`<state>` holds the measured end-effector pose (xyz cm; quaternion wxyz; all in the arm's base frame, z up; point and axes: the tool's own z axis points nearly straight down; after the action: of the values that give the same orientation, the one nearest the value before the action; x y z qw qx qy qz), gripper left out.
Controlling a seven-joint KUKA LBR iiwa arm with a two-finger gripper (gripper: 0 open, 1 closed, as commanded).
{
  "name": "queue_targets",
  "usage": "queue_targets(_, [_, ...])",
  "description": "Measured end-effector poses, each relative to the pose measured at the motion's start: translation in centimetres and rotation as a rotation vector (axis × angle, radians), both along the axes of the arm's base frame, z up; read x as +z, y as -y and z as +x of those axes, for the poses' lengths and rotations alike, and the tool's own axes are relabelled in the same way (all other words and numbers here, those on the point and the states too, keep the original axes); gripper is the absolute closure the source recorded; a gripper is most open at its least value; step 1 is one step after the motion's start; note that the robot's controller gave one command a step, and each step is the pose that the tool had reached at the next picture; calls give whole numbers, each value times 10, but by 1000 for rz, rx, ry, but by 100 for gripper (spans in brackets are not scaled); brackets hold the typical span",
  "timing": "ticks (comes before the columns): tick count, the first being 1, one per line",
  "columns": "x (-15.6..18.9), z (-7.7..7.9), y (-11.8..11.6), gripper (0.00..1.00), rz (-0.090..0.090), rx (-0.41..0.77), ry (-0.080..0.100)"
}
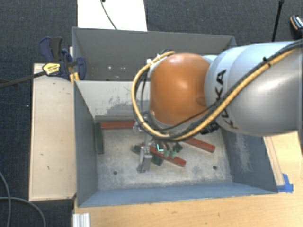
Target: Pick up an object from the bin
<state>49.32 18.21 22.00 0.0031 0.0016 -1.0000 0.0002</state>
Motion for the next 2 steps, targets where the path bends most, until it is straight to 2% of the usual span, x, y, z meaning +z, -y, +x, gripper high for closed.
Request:
queue_targets(1, [-86, 56, 65, 0, -1, 174, 3])
queue_targets(2, [-151, 33, 119, 0, -1, 148, 0])
